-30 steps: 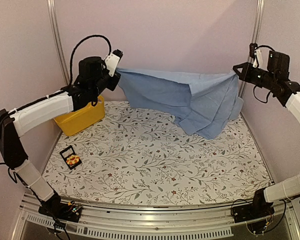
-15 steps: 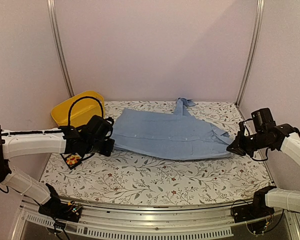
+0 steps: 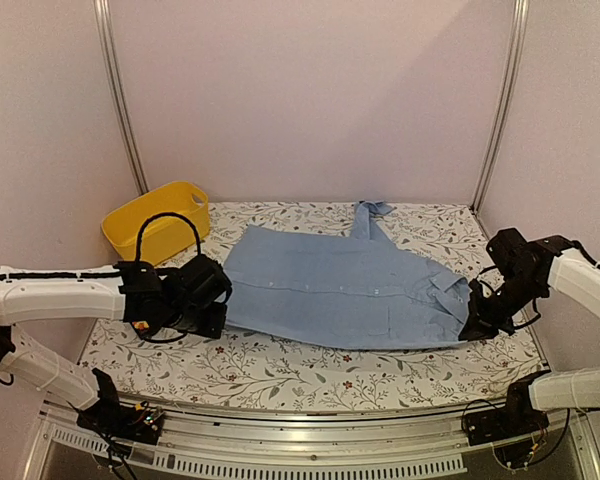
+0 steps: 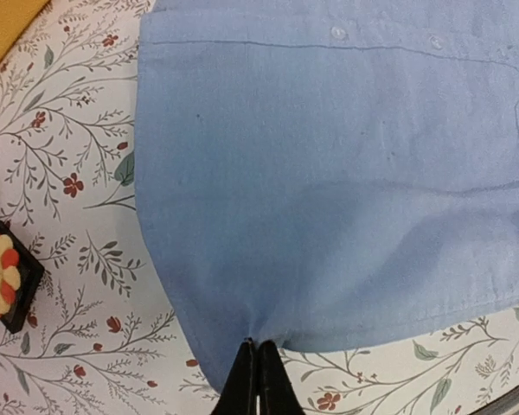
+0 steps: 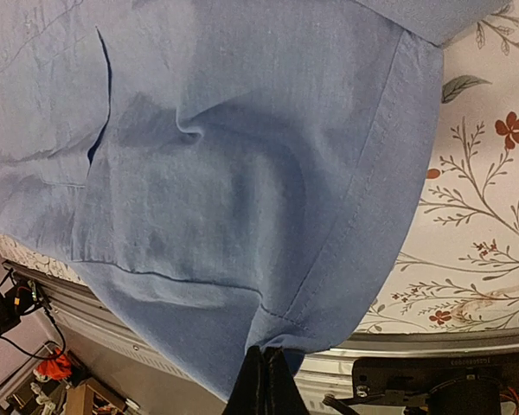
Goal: Pin the brooch onto the clothing
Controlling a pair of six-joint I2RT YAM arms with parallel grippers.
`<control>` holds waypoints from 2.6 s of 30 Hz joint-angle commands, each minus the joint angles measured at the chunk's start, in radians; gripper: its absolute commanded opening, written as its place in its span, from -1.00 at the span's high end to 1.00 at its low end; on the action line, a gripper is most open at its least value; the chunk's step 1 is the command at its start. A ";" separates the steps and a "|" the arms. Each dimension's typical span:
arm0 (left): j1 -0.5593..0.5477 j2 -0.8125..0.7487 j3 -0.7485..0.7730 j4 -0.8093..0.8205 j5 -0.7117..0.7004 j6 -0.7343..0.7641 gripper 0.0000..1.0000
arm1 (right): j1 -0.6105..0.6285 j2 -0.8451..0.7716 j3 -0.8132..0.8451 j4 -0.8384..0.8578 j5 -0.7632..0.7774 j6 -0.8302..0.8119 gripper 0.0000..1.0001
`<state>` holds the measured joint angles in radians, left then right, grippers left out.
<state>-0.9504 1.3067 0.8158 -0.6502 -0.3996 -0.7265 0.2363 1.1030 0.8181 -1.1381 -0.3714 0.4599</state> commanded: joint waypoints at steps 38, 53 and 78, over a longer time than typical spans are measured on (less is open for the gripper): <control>0.072 0.444 0.010 0.104 0.070 0.160 0.59 | 0.236 0.669 0.110 0.699 0.272 -0.057 0.65; 0.033 0.313 0.119 0.051 0.075 0.268 0.35 | 0.230 0.480 0.240 0.376 0.170 -0.076 0.57; 0.296 0.719 0.735 0.396 0.315 0.612 -0.63 | 0.067 1.448 1.369 0.776 0.105 0.055 -0.45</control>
<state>-0.6643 2.0026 1.5166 -0.2539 -0.1112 -0.1383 0.3058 2.5187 2.1883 -0.4866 -0.1852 0.3588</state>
